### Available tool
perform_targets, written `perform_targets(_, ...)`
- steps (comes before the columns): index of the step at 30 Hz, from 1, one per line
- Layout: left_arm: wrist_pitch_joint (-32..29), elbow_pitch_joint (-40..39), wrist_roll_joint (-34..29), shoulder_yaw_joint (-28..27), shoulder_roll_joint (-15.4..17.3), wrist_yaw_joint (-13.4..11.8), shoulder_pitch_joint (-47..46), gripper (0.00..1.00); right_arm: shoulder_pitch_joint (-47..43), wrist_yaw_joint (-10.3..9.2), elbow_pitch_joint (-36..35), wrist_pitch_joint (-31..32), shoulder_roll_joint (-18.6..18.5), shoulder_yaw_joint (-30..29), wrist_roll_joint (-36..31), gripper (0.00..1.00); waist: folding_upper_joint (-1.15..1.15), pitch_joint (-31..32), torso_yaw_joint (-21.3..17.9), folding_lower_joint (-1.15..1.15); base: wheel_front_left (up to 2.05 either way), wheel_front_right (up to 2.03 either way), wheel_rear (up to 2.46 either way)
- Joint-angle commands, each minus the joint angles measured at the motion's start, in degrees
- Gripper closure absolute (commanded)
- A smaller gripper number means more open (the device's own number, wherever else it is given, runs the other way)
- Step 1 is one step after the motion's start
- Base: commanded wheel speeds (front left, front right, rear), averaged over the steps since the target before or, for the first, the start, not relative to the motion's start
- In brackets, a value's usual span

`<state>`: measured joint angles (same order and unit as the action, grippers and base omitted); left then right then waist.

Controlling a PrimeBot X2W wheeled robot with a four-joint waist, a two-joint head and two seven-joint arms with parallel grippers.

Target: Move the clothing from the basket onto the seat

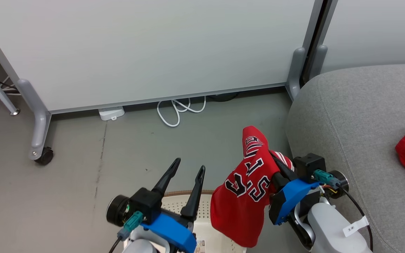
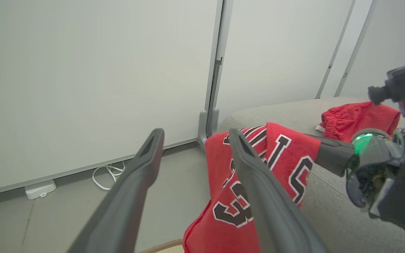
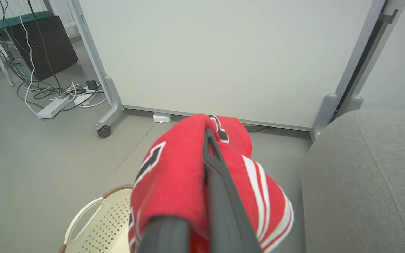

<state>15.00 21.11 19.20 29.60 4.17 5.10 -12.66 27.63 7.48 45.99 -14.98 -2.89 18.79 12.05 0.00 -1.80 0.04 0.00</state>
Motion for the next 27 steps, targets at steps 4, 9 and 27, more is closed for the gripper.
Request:
perform_targets(4, 0.27, -0.26, -2.54, -2.77, -0.52, 1.34, 2.57, 0.00, -0.72, 0.03, 0.03, -0.31, 0.02, -0.25, -0.48, 1.00, 0.00, 0.19, -0.20, 0.00, 0.00, 0.00, 0.00)
perform_targets(9, 0.27, 0.31, -3.92, -4.19, -1.02, 1.98, 3.06, 0.00, -0.96, 0.03, -0.06, -0.30, 0.02, -0.12, -0.39, 1.00, 0.00, 0.22, -0.56, 0.00, 0.00, 0.00, 0.00)
perform_targets(27, 0.27, 1.04, -4.83, -5.23, -1.28, 2.47, 2.82, 0.00, -0.53, 0.03, -1.62, -0.30, 0.02, 1.61, 1.00, 1.00, 0.00, -1.17, -10.73, 0.00, 0.00, 0.00, 0.00)
